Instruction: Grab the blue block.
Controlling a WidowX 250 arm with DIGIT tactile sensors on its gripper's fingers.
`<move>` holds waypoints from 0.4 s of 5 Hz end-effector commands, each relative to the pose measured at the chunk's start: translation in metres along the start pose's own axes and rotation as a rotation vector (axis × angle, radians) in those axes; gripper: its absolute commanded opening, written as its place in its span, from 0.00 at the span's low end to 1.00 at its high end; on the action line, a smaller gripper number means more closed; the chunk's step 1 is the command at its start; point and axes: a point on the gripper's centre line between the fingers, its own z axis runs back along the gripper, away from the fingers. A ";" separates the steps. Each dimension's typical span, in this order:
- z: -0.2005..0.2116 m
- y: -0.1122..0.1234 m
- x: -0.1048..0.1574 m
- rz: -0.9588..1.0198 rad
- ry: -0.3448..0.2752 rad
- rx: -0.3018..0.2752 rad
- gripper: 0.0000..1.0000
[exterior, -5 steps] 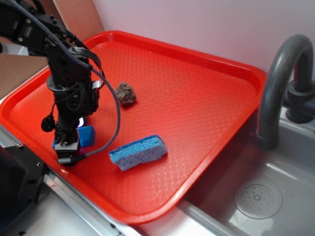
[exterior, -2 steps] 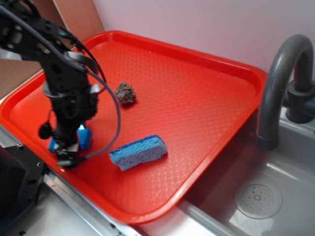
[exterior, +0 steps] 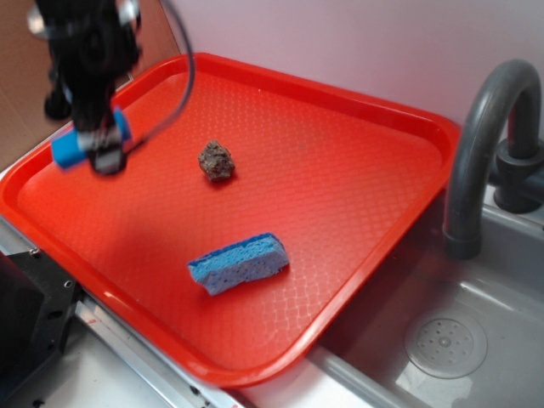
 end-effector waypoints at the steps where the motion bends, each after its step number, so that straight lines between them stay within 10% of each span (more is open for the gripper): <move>1: 0.090 0.009 0.001 0.439 -0.036 -0.099 0.00; 2: 0.089 0.011 -0.006 0.488 -0.117 -0.274 0.00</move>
